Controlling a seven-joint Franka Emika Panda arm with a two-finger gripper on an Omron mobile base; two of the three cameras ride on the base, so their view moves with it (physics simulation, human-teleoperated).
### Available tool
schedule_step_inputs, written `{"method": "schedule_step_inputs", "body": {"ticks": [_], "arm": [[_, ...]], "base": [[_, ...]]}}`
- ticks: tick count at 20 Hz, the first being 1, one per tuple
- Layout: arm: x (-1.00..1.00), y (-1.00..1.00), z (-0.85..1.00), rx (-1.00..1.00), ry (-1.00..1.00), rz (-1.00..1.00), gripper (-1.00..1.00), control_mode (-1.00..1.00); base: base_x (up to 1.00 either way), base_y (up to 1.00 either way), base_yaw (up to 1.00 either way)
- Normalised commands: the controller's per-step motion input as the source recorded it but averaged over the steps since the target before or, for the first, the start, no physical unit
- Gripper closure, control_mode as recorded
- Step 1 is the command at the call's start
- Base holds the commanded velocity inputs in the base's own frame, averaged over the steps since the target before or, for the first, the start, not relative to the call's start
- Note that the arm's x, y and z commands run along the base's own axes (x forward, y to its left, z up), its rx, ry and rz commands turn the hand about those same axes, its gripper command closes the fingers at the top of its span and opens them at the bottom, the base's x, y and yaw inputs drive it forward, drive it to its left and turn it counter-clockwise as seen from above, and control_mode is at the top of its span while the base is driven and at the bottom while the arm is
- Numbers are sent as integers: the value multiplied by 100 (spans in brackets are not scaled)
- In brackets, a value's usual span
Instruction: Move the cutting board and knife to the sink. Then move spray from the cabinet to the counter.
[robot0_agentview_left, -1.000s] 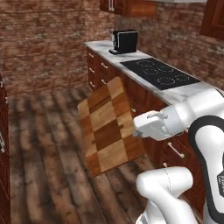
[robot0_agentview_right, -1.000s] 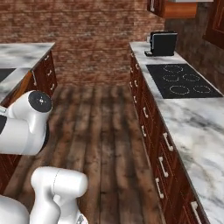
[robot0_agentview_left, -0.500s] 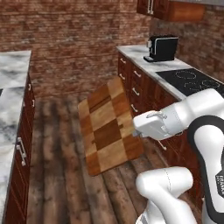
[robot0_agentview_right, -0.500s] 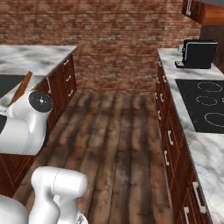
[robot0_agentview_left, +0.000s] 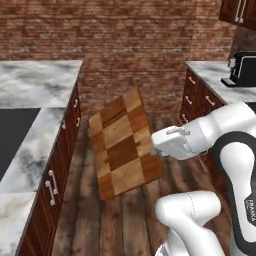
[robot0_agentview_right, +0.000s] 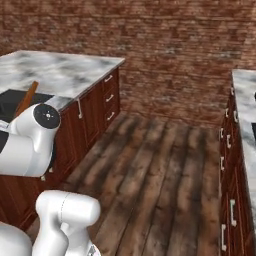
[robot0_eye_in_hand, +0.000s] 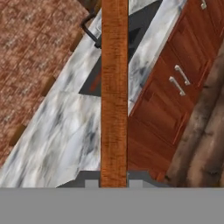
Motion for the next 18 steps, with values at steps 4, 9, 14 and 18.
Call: {"method": "schedule_step_inputs", "body": {"ticks": [4,9,14,18], "arm": [[0,0,0,0,0,0,100,100],[0,0,0,0,0,0,100,100],[0,0,0,0,0,0,100,100],[0,0,0,0,0,0,100,100]], "base": [[100,-13,56],[100,-17,61],[100,-20,66],[98,-18,69]]}}
